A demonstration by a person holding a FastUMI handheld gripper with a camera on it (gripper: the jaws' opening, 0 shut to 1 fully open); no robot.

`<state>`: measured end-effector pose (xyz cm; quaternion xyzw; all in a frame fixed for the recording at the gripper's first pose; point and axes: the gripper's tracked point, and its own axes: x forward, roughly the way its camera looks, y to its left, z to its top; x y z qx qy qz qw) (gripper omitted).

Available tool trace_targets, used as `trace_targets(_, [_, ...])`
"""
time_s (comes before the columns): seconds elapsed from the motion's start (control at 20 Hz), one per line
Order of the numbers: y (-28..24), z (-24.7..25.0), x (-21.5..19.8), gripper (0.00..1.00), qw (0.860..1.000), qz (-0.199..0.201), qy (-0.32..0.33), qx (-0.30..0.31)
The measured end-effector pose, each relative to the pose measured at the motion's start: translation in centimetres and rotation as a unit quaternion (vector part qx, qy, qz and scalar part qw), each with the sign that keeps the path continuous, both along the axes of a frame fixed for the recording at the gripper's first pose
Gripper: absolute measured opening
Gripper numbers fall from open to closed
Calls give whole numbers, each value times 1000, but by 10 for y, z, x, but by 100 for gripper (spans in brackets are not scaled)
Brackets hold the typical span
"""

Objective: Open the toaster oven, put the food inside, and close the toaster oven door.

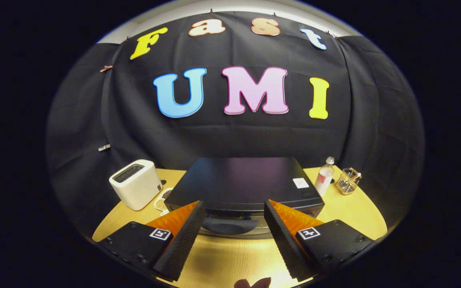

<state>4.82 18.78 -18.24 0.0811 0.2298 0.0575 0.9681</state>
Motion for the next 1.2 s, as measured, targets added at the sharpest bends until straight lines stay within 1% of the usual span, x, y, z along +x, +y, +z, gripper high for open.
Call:
trace_targets(0.15, [7, -32, 8, 98, 999, -3, 36, -13])
trace_targets(0.25, [8, -45, 13, 98, 998, -6, 52, -19])
trace_targets(0.3, [9, -48, 16, 98, 998, -8, 56, -24])
trace_targets(0.35, [8, -44, 22, 98, 999, -12, 39, -24])
trace_targets(0.45, [8, -47, 24, 98, 998, -18, 56, -24])
trace_targets(0.5, [7, -44, 25, 98, 998, -27, 53, -21])
trace_targets(0.6, [10, -48, 25, 98, 998, -24, 51, -35])
trace_targets(0.8, [10, -54, 19, 99, 997, -27, 74, -25])
trace_targets(0.9, [10, -54, 17, 99, 997, -26, 68, -24])
trace_targets(1.2, [10, -55, -11, 99, 997, -25, 64, -22])
